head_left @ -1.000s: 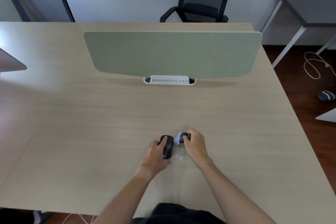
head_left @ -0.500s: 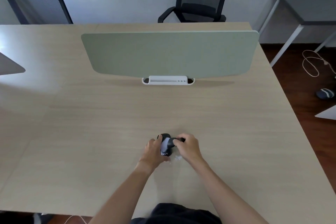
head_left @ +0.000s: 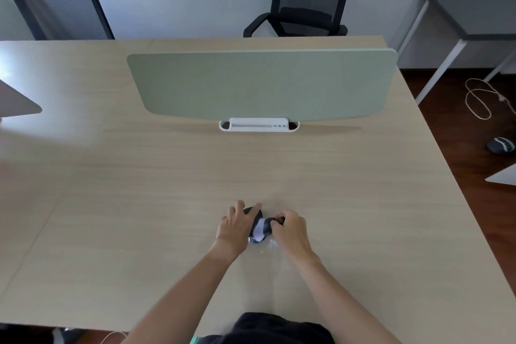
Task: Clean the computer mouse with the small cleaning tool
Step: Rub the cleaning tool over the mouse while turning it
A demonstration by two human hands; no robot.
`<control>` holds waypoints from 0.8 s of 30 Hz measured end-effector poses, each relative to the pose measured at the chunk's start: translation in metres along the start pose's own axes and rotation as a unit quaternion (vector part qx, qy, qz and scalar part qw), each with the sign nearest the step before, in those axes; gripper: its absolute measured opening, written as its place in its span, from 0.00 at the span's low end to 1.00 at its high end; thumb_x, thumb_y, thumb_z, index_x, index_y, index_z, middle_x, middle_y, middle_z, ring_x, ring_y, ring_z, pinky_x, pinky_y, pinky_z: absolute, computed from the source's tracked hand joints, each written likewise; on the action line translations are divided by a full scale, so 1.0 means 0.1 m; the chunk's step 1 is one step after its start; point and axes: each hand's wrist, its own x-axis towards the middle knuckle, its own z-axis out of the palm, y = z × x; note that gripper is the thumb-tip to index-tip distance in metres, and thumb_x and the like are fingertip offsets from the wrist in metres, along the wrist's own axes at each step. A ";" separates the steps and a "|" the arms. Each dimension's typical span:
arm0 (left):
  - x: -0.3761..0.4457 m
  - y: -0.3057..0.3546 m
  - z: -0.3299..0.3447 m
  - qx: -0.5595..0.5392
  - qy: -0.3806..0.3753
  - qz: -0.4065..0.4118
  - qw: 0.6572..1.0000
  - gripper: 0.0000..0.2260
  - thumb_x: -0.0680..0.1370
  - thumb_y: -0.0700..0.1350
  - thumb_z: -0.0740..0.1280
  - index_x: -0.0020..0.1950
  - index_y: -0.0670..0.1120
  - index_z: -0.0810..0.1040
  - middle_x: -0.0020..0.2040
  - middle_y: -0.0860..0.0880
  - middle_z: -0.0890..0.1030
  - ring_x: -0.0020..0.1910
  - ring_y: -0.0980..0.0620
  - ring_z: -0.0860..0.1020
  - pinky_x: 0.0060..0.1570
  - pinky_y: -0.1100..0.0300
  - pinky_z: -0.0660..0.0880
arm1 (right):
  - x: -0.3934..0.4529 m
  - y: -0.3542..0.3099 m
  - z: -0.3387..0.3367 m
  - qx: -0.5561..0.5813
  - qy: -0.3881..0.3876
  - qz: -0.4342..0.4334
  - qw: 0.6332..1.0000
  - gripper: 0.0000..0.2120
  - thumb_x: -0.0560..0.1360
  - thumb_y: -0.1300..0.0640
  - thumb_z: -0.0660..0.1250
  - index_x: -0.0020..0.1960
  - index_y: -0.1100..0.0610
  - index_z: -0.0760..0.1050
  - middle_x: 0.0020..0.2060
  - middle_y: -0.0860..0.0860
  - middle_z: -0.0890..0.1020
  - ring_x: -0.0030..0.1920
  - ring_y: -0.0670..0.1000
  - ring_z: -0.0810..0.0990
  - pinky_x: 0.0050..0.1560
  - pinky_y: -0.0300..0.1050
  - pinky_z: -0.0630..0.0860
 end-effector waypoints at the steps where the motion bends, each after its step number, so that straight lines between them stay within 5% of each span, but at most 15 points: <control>1: 0.00 -0.02 0.01 0.005 0.002 0.024 1.000 0.36 0.72 0.33 0.67 0.74 0.56 0.57 0.68 0.45 0.62 0.59 0.44 0.71 0.52 0.52 0.76 | 0.00 0.03 0.00 -0.022 0.005 0.004 1.000 0.06 0.71 0.65 0.59 0.39 0.67 0.72 0.33 0.54 0.76 0.33 0.54 0.71 0.32 0.47 0.68; 4: 0.01 -0.08 0.02 0.004 0.002 0.050 0.999 0.35 0.74 0.33 0.65 0.74 0.58 0.58 0.69 0.48 0.62 0.61 0.44 0.71 0.55 0.51 0.76 | -0.01 0.13 -0.05 -0.099 0.030 0.028 0.994 0.06 0.71 0.64 0.57 0.40 0.64 0.72 0.39 0.56 0.77 0.39 0.59 0.76 0.34 0.46 0.68; 12: 0.07 -0.12 0.05 -0.071 0.006 0.010 0.997 0.33 0.74 0.29 0.62 0.72 0.56 0.63 0.63 0.48 0.69 0.61 0.45 0.72 0.56 0.53 0.76 | 0.00 0.05 -0.03 0.019 0.005 0.000 1.000 0.06 0.74 0.63 0.62 0.42 0.59 0.77 0.37 0.50 0.78 0.41 0.54 0.77 0.40 0.43 0.71; 16: 0.09 -0.10 0.06 -0.067 0.001 -0.016 0.998 0.30 0.73 0.30 0.65 0.70 0.52 0.65 0.61 0.46 0.70 0.59 0.44 0.74 0.55 0.52 0.76 | 0.07 0.11 -0.05 -0.102 0.026 -0.008 0.994 0.07 0.75 0.64 0.58 0.42 0.63 0.74 0.39 0.56 0.79 0.39 0.57 0.76 0.37 0.48 0.72; 19: 0.09 -0.12 0.06 -0.051 -0.002 -0.039 0.998 0.27 0.74 0.31 0.65 0.70 0.50 0.65 0.61 0.45 0.70 0.57 0.43 0.76 0.53 0.52 0.76 | 0.08 0.07 -0.10 -0.058 0.036 -0.031 0.997 0.07 0.74 0.63 0.60 0.41 0.63 0.75 0.38 0.56 0.80 0.40 0.57 0.78 0.40 0.51 0.75; 24: 0.10 -0.09 0.03 -0.025 0.000 -0.060 0.998 0.20 0.75 0.36 0.67 0.64 0.48 0.68 0.58 0.45 0.73 0.55 0.44 0.78 0.49 0.53 0.76 | 0.05 -0.09 -0.02 -0.029 -0.060 -0.099 0.993 0.05 0.73 0.63 0.64 0.44 0.62 0.79 0.38 0.55 0.82 0.38 0.52 0.77 0.37 0.39 0.72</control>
